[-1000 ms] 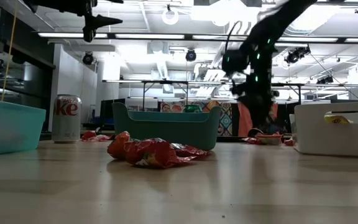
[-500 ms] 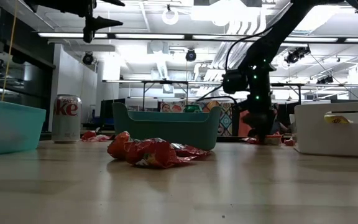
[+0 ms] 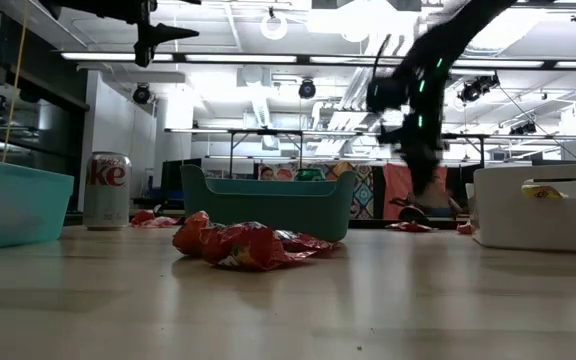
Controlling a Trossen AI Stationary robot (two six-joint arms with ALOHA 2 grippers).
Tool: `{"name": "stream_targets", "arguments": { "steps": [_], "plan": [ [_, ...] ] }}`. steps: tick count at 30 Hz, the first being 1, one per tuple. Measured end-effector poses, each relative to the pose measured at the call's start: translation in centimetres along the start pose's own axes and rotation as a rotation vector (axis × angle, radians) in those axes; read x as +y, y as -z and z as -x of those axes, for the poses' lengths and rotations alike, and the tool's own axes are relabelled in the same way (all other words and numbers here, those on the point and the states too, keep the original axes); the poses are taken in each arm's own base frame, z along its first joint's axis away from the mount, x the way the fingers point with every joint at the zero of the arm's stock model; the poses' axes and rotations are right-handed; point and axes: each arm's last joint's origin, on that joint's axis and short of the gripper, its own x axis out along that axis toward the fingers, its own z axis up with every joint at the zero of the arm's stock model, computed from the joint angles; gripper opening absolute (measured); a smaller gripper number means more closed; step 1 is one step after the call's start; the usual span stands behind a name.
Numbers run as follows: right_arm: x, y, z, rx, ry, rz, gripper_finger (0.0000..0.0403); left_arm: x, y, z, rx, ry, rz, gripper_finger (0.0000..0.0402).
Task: Sort candy
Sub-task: Put the orange chocolate into the light green bin
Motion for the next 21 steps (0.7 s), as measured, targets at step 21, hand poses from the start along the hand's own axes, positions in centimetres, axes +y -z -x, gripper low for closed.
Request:
{"name": "stream_targets", "arguments": {
  "steps": [21],
  "plan": [
    [15.2, -2.2, 14.8, -0.987, -0.984, 0.126, 0.0005, -2.5, 3.2, -1.5, 0.195, 0.159, -0.218, 0.0213]
  ]
}}
